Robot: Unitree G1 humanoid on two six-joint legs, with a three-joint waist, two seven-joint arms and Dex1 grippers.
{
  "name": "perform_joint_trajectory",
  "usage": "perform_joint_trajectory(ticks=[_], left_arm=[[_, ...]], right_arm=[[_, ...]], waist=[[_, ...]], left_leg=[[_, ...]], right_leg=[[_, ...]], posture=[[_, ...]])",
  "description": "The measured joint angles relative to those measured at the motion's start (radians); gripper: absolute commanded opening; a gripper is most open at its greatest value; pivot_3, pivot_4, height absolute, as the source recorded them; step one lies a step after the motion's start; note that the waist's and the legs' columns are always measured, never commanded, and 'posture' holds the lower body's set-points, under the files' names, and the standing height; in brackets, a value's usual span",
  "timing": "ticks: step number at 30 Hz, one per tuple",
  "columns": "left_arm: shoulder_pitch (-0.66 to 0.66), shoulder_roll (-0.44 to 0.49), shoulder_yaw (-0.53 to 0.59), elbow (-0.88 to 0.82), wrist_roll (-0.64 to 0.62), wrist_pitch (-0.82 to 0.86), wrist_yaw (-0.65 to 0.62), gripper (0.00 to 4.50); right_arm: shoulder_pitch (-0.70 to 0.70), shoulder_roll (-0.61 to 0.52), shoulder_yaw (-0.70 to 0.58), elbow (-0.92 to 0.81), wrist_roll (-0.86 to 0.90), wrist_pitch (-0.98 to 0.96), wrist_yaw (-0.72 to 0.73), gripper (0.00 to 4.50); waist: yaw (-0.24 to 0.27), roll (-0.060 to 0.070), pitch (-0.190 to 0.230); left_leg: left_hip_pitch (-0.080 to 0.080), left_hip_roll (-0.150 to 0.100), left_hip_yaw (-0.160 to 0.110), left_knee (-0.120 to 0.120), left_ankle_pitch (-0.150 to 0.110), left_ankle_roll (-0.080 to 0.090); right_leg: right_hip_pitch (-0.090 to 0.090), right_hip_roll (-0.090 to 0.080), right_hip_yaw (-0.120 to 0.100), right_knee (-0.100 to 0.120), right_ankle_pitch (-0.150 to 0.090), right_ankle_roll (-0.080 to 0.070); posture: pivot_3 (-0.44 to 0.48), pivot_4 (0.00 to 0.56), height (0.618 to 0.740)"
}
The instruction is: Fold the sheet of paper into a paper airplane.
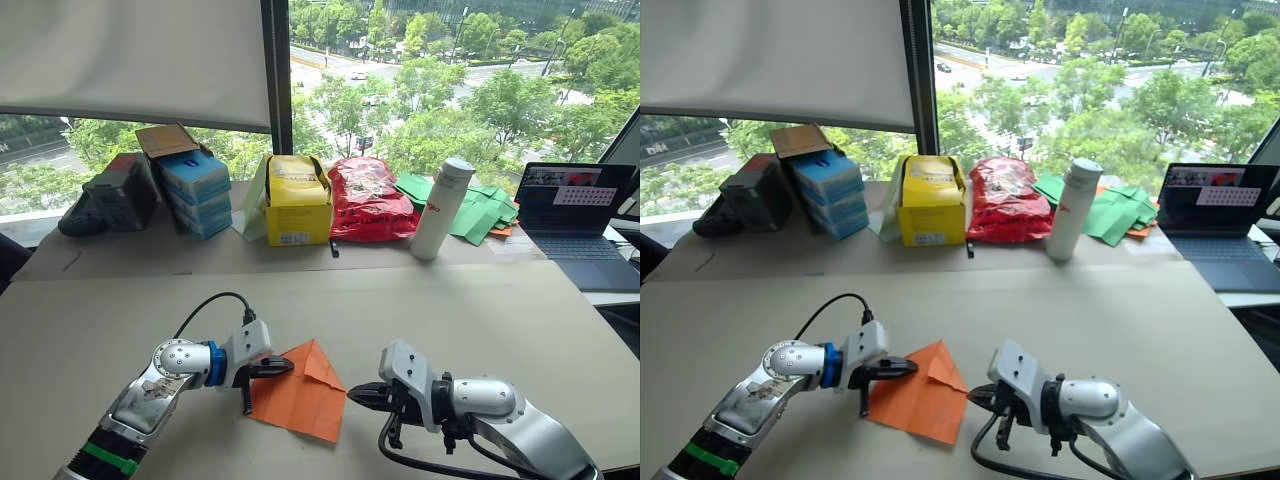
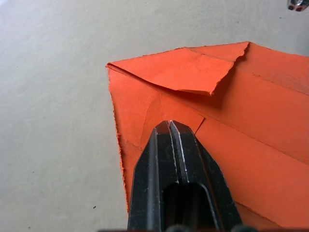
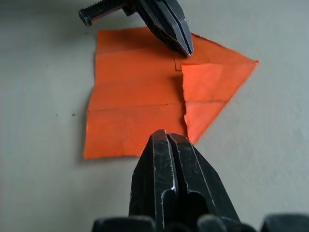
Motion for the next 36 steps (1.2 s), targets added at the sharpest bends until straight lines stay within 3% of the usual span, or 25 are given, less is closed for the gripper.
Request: perform_joint_trajectory(ticks=[5,9,14,25,36], left_arm=[[-0.008,0.005,0.0,-0.001,0.0,0.011,-0.012,0.01],[-0.017,0.025,-0.001,-0.007,0.0,0.03,-0.035,0.01],[-0.028,0.032,-0.002,-0.008,-0.004,0.049,-0.056,0.01],[-0.076,0.029,-0.018,0.044,-0.001,0.048,-0.081,0.01],[-0.112,0.011,-0.025,0.097,0.005,0.025,-0.086,0.01]], right_arm=[[0.009,-0.051,0.164,-0.113,-0.006,-0.014,0.037,0.0],[0.001,-0.004,0.313,-0.081,-0.061,-0.014,0.005,0.0],[0.004,0.021,0.374,-0.024,-0.159,-0.012,-0.081,0.0],[0.118,0.094,0.372,-0.059,-0.274,0.018,-0.305,0.0],[0.252,0.103,0.193,-0.122,-0.282,0.078,-0.439,0.0]], waist=[[0.0,-0.001,0.0],[-0.003,-0.001,0.0],[-0.001,-0.001,0.0],[0.0,-0.001,0.0],[0.005,-0.002,-0.001]], left_leg=[[0.0,0.0,0.0,0.0,0.0,0.001],[0.001,0.0,0.0,0.001,0.0,0.0],[0.0,0.0,0.0,0.001,0.0,0.0],[0.001,0.0,0.0,0.001,0.001,-0.002],[0.001,0.0,0.0,0.003,0.001,-0.001]], right_leg=[[0.001,0.0,-0.001,0.0,-0.001,0.001],[0.0,0.0,-0.001,0.001,-0.001,0.001],[0.0,0.0,-0.005,0.001,-0.001,0.001],[0.001,0.001,-0.005,0.002,-0.001,0.001],[0.001,0.001,-0.005,0.001,-0.001,0.001]], posture=[[0.0,0.15,0.74],[0.0,0.15,0.74],[0.0,0.15,0.74],[0.0,0.15,0.74],[0.0,0.15,0.74]])
